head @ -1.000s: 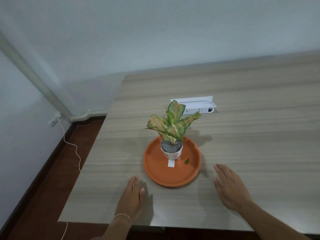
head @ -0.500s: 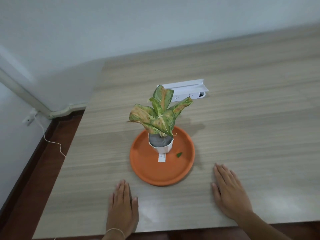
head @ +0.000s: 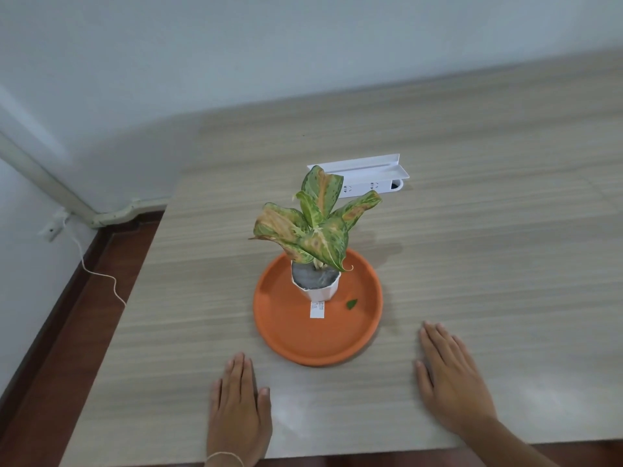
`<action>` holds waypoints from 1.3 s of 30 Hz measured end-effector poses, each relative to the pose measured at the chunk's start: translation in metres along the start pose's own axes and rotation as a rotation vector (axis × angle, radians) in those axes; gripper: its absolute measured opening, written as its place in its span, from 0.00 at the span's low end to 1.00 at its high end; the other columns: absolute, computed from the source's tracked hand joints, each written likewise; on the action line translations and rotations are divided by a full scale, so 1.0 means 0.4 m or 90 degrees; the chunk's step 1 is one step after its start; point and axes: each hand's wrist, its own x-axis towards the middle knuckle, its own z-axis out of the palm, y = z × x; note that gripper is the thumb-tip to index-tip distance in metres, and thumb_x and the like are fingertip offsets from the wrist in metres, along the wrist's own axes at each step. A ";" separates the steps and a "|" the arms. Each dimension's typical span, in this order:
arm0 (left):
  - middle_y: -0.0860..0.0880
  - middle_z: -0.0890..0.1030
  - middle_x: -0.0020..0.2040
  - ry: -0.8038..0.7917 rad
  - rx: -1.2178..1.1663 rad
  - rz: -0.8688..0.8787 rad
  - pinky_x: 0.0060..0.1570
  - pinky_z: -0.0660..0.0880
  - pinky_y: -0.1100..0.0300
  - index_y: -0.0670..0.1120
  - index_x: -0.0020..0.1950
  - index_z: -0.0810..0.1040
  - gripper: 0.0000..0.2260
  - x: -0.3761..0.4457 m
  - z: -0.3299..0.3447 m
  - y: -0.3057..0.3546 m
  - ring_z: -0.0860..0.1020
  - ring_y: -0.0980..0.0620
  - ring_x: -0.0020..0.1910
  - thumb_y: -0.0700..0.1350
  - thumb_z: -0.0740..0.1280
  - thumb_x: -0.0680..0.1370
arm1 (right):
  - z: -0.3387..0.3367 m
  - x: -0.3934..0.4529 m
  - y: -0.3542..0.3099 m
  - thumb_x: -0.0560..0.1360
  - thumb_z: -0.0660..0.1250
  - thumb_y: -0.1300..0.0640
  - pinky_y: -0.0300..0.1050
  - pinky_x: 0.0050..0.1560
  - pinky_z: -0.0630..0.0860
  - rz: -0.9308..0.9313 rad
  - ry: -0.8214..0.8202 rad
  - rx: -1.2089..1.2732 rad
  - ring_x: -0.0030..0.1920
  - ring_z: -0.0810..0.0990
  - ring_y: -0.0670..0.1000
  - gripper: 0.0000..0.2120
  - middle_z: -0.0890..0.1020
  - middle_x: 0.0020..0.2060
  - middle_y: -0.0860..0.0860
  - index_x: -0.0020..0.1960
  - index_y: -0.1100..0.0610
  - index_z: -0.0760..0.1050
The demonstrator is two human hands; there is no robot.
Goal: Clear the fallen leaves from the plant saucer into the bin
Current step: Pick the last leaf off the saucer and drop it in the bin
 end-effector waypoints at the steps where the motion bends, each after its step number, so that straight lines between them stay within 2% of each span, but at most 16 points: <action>1: 0.47 0.67 0.76 -0.004 0.006 0.000 0.75 0.45 0.58 0.42 0.74 0.65 0.29 -0.001 -0.002 0.000 0.61 0.50 0.75 0.54 0.52 0.76 | -0.001 -0.001 -0.001 0.77 0.54 0.47 0.53 0.76 0.58 -0.001 -0.004 -0.002 0.75 0.64 0.53 0.28 0.69 0.74 0.54 0.74 0.59 0.65; 7: 0.46 0.68 0.75 -0.018 -0.013 -0.013 0.75 0.43 0.59 0.42 0.73 0.68 0.29 0.000 -0.013 0.009 0.62 0.50 0.74 0.56 0.48 0.78 | -0.008 -0.001 -0.006 0.76 0.54 0.47 0.52 0.74 0.59 0.009 -0.009 0.010 0.74 0.65 0.53 0.29 0.70 0.73 0.53 0.73 0.59 0.67; 10: 0.47 0.68 0.75 -0.019 -0.014 -0.014 0.75 0.42 0.59 0.43 0.73 0.67 0.28 -0.001 -0.014 0.008 0.62 0.50 0.74 0.55 0.50 0.78 | -0.009 0.000 -0.006 0.76 0.54 0.47 0.52 0.74 0.59 0.015 -0.010 0.019 0.74 0.65 0.53 0.29 0.70 0.73 0.54 0.73 0.60 0.67; 13: 0.47 0.67 0.76 -0.027 -0.006 -0.013 0.75 0.41 0.59 0.43 0.74 0.65 0.31 -0.004 -0.013 0.005 0.61 0.50 0.75 0.58 0.42 0.79 | -0.009 -0.005 -0.006 0.76 0.55 0.47 0.53 0.74 0.59 0.010 -0.015 0.016 0.74 0.65 0.54 0.29 0.70 0.73 0.54 0.73 0.60 0.66; 15: 0.47 0.66 0.76 -0.030 -0.002 -0.013 0.75 0.42 0.59 0.43 0.74 0.65 0.31 -0.005 -0.013 0.003 0.61 0.50 0.75 0.58 0.42 0.79 | -0.010 -0.002 -0.014 0.75 0.55 0.47 0.52 0.74 0.60 0.021 -0.007 0.014 0.74 0.66 0.54 0.29 0.71 0.72 0.54 0.72 0.59 0.68; 19: 0.48 0.67 0.76 -0.015 -0.026 -0.022 0.75 0.44 0.57 0.43 0.74 0.66 0.29 -0.003 -0.012 0.009 0.61 0.51 0.75 0.54 0.53 0.76 | -0.040 0.074 -0.066 0.71 0.57 0.44 0.53 0.62 0.71 0.093 0.025 0.076 0.60 0.75 0.55 0.24 0.79 0.58 0.49 0.62 0.53 0.77; 23: 0.48 0.67 0.75 0.008 -0.048 -0.015 0.75 0.48 0.57 0.44 0.73 0.67 0.29 -0.002 -0.010 0.006 0.62 0.52 0.75 0.55 0.56 0.74 | -0.066 0.187 -0.184 0.75 0.60 0.43 0.49 0.53 0.74 -0.024 0.050 0.094 0.50 0.75 0.52 0.15 0.78 0.49 0.44 0.58 0.46 0.77; 25: 0.49 0.66 0.76 0.012 -0.053 -0.013 0.75 0.47 0.57 0.44 0.74 0.66 0.30 -0.002 -0.009 0.005 0.61 0.52 0.75 0.55 0.56 0.74 | -0.069 0.225 -0.241 0.73 0.63 0.45 0.50 0.50 0.75 -0.082 0.054 0.056 0.49 0.75 0.54 0.13 0.79 0.46 0.46 0.54 0.47 0.79; 27: 0.49 0.66 0.76 0.007 -0.060 -0.011 0.75 0.47 0.58 0.45 0.74 0.66 0.30 -0.001 -0.010 0.003 0.61 0.53 0.76 0.56 0.56 0.74 | -0.072 0.255 -0.280 0.73 0.62 0.45 0.51 0.52 0.73 -0.117 -0.001 -0.030 0.52 0.76 0.56 0.14 0.80 0.46 0.47 0.52 0.49 0.79; 30: 0.49 0.66 0.76 -0.002 -0.063 -0.012 0.75 0.47 0.59 0.45 0.73 0.67 0.30 0.000 -0.016 -0.001 0.62 0.53 0.75 0.56 0.57 0.74 | -0.061 0.297 -0.298 0.75 0.59 0.48 0.52 0.58 0.67 -0.083 -0.108 -0.114 0.59 0.72 0.58 0.13 0.80 0.51 0.50 0.53 0.50 0.79; 34: 0.49 0.67 0.75 0.011 -0.067 -0.013 0.74 0.53 0.56 0.45 0.73 0.68 0.30 0.000 -0.014 0.000 0.63 0.53 0.75 0.56 0.59 0.73 | -0.050 0.323 -0.303 0.75 0.59 0.55 0.50 0.58 0.63 -0.047 -0.144 -0.183 0.62 0.68 0.57 0.12 0.78 0.54 0.51 0.54 0.50 0.78; 37: 0.50 0.67 0.75 0.023 -0.066 -0.002 0.74 0.54 0.55 0.45 0.73 0.68 0.29 -0.001 -0.010 -0.005 0.62 0.53 0.75 0.56 0.60 0.74 | -0.054 0.326 -0.303 0.72 0.61 0.59 0.50 0.55 0.64 -0.053 -0.147 -0.210 0.58 0.71 0.58 0.11 0.80 0.49 0.50 0.48 0.51 0.81; 39: 0.50 0.66 0.76 0.027 -0.064 0.004 0.75 0.53 0.55 0.45 0.73 0.67 0.29 -0.002 -0.012 -0.006 0.61 0.54 0.76 0.56 0.60 0.74 | -0.048 0.328 -0.301 0.68 0.68 0.58 0.50 0.50 0.65 -0.049 -0.140 -0.239 0.52 0.73 0.58 0.05 0.80 0.40 0.50 0.39 0.51 0.82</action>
